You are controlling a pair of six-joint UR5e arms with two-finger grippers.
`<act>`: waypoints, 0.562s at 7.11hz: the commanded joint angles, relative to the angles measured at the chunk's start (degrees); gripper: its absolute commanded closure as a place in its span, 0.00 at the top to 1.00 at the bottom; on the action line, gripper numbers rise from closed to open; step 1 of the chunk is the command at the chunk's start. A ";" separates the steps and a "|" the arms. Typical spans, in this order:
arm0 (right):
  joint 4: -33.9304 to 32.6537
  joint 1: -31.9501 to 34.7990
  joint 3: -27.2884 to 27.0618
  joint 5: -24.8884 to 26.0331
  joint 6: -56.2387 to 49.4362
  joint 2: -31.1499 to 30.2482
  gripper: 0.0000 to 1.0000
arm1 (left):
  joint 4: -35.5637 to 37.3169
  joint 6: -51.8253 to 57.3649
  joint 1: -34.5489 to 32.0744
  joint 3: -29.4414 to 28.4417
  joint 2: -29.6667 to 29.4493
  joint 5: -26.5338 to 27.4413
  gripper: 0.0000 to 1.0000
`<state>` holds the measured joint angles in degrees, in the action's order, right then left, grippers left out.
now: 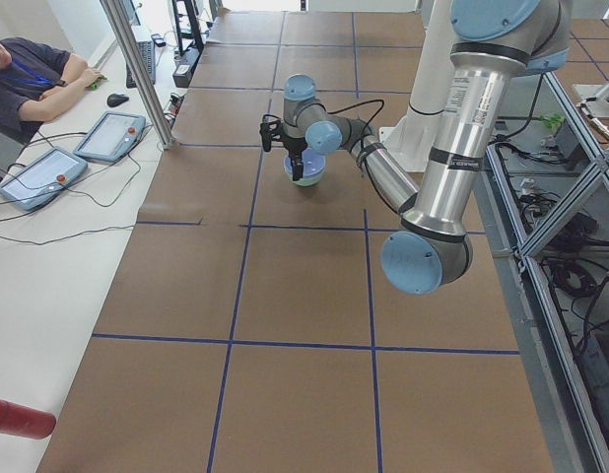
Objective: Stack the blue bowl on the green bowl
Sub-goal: 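Open the left gripper and release the blue bowl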
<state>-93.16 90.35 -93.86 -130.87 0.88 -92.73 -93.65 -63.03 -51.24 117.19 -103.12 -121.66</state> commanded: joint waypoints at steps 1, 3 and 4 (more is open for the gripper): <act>0.00 0.00 0.00 0.00 0.00 0.00 1.00 | 0.05 24.68 -12.96 -4.48 4.57 -5.57 1.00; 0.00 0.00 0.00 0.00 0.09 0.00 1.00 | 0.05 47.72 -23.51 -7.22 11.85 -8.67 1.00; 0.00 0.00 0.00 0.00 0.09 0.00 1.00 | -0.21 56.70 -27.82 -10.37 13.89 -8.68 1.00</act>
<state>-93.16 90.35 -93.87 -130.87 0.96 -92.73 -93.65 -18.58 -73.23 109.92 -92.56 -129.54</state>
